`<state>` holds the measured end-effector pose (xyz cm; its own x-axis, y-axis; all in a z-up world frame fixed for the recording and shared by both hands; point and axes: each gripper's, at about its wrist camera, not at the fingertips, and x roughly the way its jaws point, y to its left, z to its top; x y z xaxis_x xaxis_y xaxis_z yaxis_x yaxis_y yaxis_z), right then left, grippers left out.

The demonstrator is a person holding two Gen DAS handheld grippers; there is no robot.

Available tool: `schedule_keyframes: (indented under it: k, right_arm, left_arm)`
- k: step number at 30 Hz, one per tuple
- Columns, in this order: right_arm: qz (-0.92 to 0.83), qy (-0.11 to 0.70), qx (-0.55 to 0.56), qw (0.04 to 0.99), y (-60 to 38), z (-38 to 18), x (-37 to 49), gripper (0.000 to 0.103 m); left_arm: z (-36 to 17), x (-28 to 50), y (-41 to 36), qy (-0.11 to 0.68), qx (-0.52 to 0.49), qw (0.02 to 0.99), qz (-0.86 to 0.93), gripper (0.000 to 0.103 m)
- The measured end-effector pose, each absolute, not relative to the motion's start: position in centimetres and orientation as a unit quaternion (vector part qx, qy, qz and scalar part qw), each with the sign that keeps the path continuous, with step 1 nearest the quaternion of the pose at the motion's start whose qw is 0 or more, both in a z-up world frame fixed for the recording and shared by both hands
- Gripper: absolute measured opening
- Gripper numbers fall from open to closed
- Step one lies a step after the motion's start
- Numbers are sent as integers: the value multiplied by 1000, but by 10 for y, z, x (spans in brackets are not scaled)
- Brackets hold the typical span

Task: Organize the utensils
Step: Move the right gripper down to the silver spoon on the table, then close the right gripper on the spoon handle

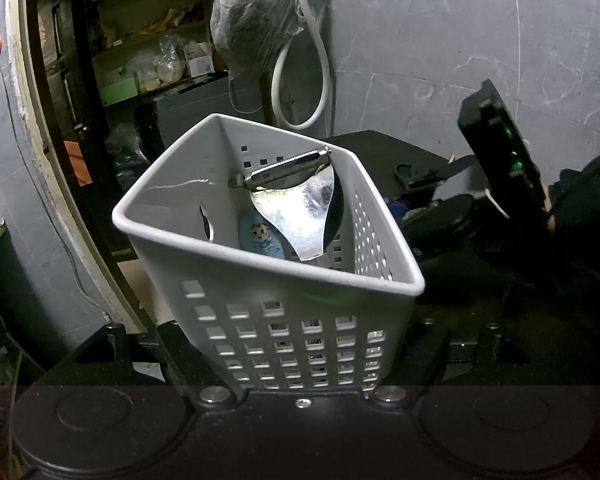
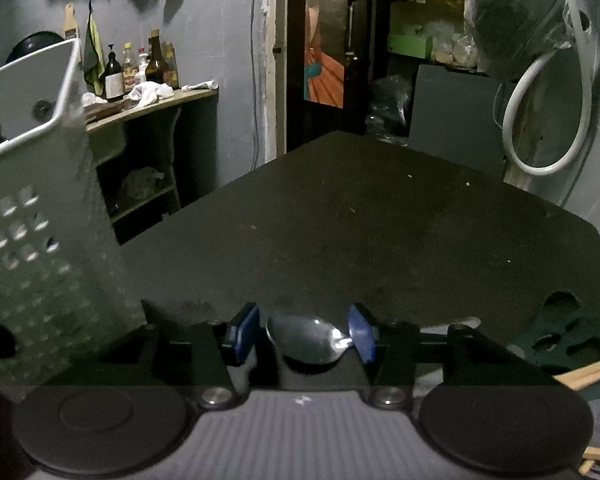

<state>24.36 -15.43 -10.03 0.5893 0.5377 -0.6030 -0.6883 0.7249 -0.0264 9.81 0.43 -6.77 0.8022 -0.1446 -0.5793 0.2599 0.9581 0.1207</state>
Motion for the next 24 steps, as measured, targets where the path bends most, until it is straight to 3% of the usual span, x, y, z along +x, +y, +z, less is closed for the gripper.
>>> schedule_keyframes:
  k: [5, 8, 11, 13, 14, 17, 19, 21, 24]
  right_arm:
    - [341, 301, -133, 881, -159, -106, 239, 53]
    - [335, 302, -119, 884, -162, -107, 240, 40]
    - [336, 299, -129, 884, -160, -106, 239, 37]
    - [333, 285, -154, 885, -155, -105, 235, 42]
    - [333, 281, -164, 885, -153, -106, 234, 50]
    - [343, 276, -173, 881, -146, -106, 235, 50]
    - [345, 276, -171, 881, -142, -106, 237, 46]
    - [344, 277, -164, 882, -141, -107, 238, 27]
    - [335, 275, -155, 888, -141, -107, 238, 18]
  left_arm:
    - [-68, 98, 4, 293, 96, 945, -107, 78]
    - [-68, 99, 3, 293, 95, 945, -107, 78]
    - [-68, 99, 4, 293, 95, 945, -107, 78]
    - [-68, 99, 3, 293, 95, 945, -107, 78]
    - [-68, 99, 4, 293, 95, 945, -107, 78]
    - [-69, 99, 4, 293, 95, 945, -107, 78]
    - [-69, 99, 4, 293, 95, 945, -107, 78]
    - [-69, 99, 4, 293, 95, 945, -107, 78]
    - [-68, 98, 4, 292, 94, 946, -107, 78]
